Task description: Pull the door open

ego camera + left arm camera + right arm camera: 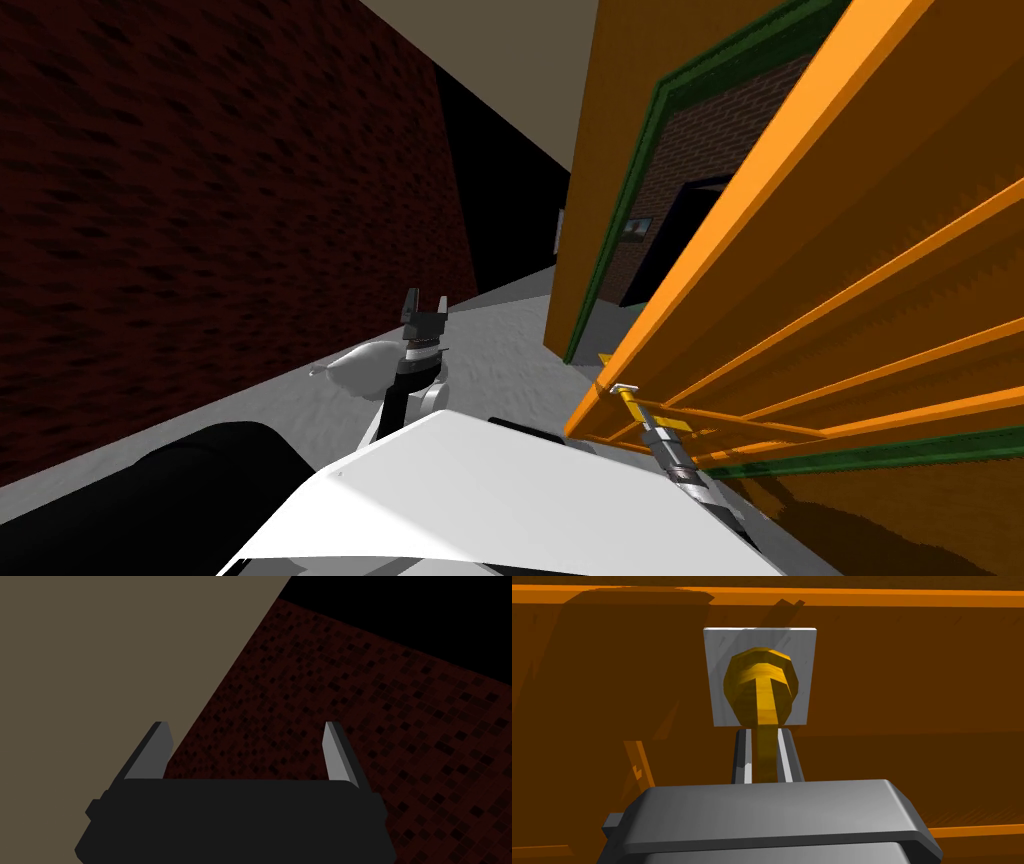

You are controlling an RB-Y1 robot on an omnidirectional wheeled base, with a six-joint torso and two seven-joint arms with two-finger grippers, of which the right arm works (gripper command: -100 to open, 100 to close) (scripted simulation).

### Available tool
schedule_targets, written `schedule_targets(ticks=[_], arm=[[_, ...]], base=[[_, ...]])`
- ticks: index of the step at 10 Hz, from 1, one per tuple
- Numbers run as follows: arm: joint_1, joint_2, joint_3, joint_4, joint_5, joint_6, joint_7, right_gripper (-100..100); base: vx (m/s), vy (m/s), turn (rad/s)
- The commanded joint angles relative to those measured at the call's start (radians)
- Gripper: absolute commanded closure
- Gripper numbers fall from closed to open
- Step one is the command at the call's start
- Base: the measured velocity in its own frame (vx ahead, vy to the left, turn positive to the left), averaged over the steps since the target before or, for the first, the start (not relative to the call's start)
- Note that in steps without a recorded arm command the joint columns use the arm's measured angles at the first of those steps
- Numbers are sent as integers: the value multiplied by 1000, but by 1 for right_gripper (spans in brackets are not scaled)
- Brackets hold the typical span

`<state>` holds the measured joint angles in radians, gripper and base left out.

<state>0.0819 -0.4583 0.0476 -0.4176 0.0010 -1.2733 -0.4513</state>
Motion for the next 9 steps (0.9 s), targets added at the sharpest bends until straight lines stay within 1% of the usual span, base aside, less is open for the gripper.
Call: schedule_targets(ticks=[1, 2, 3, 4, 5, 6, 8, 9], arm=[[-1, 14, -3, -17, 1, 28, 13, 100], [-1, 14, -3, -17, 1, 28, 13, 100], [-13, 22, -7, -20, 0, 43, 21, 100], [-31, 34, -13, -24, -1, 69, 34, 100], [-31, 34, -13, -24, -1, 69, 34, 100], [-44, 43, -18, -27, -1, 87, 43, 100], [-44, 43, -18, -33, -1, 87, 43, 100], [-44, 43, -18, -27, -1, 87, 43, 100]], base=[[-191, -70, 110], [-110, -44, 28], [-109, -30, 75], [-187, -82, 189], [-163, -67, 106], [-152, -36, 74], [-63, -26, 26], [1, -6, -9]])
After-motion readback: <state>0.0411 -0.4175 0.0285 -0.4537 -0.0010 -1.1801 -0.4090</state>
